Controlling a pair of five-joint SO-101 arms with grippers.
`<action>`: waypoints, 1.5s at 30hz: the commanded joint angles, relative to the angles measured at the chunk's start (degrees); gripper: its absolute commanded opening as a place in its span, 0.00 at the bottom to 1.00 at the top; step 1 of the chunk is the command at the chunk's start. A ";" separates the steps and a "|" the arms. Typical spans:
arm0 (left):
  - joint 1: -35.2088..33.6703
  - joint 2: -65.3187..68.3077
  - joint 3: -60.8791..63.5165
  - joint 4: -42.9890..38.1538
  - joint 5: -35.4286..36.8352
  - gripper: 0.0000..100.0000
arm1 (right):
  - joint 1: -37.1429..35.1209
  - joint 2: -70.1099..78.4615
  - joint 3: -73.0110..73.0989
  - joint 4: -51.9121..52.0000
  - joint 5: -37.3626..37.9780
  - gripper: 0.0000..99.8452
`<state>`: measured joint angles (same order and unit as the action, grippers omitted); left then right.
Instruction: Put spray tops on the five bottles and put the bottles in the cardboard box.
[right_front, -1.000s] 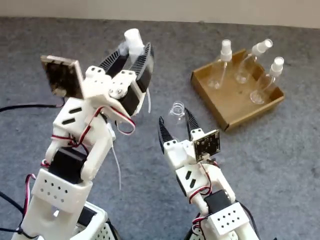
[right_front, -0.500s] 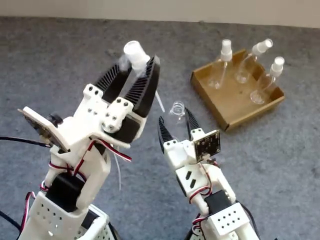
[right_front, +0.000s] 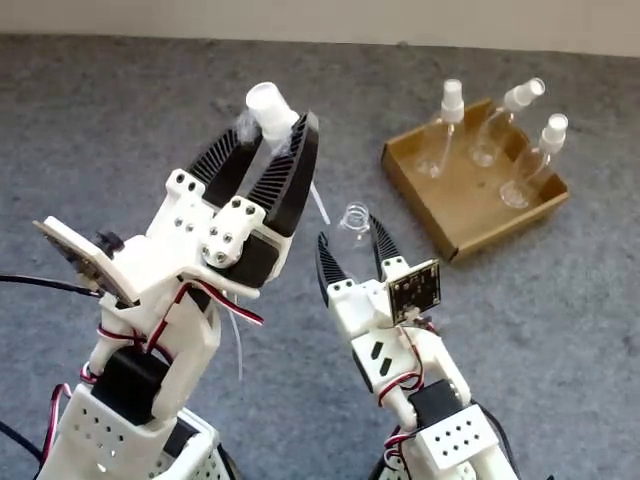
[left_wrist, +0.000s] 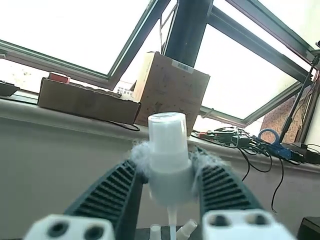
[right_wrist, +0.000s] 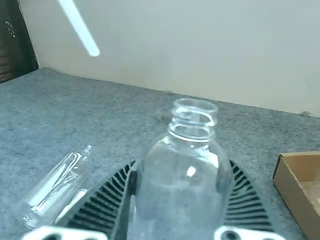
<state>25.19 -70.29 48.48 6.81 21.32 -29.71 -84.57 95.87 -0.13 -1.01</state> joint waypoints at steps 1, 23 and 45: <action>0.66 -0.92 -0.31 -1.32 -0.18 0.03 | 0.13 -6.99 2.07 2.95 -0.18 0.17; 3.91 -1.01 -0.13 -1.32 -0.53 0.03 | -9.10 -20.79 9.63 11.03 14.33 0.17; -2.15 -6.81 -0.13 -1.23 -0.09 0.03 | -8.84 -20.79 9.63 15.08 14.33 0.17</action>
<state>23.43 -77.49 48.66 6.81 21.32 -37.89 -104.18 95.87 14.81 12.70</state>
